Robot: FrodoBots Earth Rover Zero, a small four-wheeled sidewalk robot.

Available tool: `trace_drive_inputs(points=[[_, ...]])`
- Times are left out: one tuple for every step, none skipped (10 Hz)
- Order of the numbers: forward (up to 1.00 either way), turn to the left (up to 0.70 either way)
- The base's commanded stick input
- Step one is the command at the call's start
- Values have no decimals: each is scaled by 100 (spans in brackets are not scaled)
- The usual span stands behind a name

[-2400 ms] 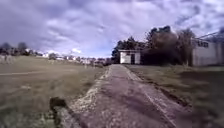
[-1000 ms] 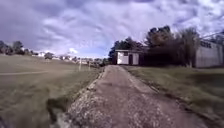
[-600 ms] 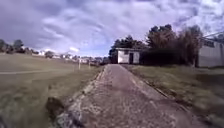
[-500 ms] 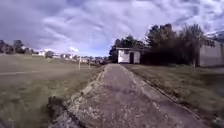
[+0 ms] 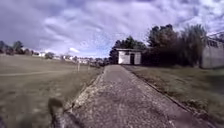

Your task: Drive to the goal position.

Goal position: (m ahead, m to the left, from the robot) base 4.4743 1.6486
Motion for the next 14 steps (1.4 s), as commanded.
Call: trace_drive_inputs(points=[[100,0],[100,0],[100,0],[100,0],[100,0],[100,0],[100,0],[100,0],[100,0],[100,0],[100,0],[100,0],[100,0],[100,0]])
